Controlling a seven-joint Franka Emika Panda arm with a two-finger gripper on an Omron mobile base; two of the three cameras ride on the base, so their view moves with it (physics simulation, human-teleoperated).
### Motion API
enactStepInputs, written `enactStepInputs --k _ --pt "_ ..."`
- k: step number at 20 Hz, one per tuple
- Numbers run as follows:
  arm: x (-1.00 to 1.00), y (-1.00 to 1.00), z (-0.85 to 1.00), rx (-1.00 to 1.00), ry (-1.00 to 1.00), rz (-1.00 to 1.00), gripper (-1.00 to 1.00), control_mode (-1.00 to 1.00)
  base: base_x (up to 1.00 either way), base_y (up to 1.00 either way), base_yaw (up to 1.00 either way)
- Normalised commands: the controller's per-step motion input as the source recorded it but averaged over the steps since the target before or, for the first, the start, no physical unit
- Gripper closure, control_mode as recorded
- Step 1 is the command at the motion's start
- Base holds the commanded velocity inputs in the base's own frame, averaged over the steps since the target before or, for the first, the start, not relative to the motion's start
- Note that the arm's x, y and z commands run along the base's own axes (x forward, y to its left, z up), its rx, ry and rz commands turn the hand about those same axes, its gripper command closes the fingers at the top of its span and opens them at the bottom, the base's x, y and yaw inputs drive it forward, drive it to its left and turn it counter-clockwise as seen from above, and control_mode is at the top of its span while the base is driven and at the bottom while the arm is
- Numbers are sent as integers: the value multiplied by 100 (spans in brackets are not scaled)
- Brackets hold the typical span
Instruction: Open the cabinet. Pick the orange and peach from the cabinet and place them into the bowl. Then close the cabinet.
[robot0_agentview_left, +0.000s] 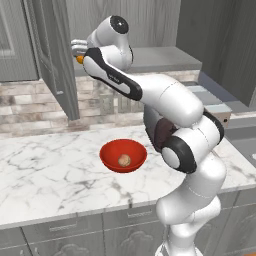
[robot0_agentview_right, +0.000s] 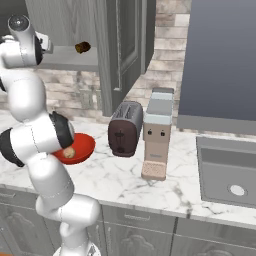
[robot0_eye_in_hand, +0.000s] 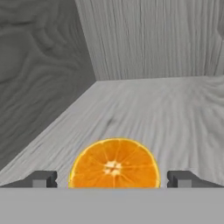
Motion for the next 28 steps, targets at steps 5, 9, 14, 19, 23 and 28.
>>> enactStepInputs --k 5,9,14,19,23,28 --pt "23 5 -20 0 0 0 -100 -100 0 0 0" --pt "23 6 -20 0 0 0 -100 -100 0 0 0" --pt "23 12 -23 0 0 0 100 -100 0 0 0" --pt "15 5 -14 0 1 0 100 -100 0 0 0" --pt "1 0 -1 0 2 0 100 -100 0 0 0" --pt "-3 0 -1 0 -4 0 100 -100 0 0 0"
